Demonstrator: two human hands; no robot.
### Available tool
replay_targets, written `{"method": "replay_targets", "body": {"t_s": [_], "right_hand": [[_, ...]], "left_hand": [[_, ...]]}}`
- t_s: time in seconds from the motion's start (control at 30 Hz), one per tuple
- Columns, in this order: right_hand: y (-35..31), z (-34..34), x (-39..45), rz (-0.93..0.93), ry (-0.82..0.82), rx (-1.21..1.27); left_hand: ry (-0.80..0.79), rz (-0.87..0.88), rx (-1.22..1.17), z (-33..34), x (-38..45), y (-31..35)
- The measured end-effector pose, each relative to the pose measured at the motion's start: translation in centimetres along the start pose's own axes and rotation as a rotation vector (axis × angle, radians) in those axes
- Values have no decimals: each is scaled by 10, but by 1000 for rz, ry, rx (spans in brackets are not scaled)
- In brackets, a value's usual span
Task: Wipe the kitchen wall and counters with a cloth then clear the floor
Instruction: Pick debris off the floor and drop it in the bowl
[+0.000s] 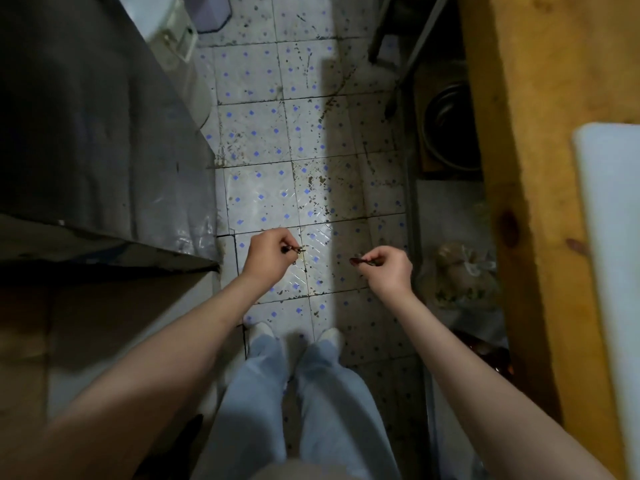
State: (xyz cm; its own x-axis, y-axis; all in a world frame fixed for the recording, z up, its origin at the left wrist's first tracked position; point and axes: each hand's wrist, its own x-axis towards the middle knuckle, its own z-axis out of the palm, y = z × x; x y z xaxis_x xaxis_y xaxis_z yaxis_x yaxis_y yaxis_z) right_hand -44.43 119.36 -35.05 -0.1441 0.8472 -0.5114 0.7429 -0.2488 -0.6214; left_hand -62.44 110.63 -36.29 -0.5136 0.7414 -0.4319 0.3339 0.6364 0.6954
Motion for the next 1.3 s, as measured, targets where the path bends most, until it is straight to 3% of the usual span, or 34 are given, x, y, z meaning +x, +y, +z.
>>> {"method": "replay_targets", "body": {"t_s": [0.37,0.87,1.3], "right_hand": [[26,-54,-61,176,68,137],[67,-62,-174,567,555,517],[163,-45,-342,879,955,778]], "left_hand": [[-206,180,144,17,-37,55],[-758,625,404,60,-66,121],[-1188,870,608,151,-223,113]]}}
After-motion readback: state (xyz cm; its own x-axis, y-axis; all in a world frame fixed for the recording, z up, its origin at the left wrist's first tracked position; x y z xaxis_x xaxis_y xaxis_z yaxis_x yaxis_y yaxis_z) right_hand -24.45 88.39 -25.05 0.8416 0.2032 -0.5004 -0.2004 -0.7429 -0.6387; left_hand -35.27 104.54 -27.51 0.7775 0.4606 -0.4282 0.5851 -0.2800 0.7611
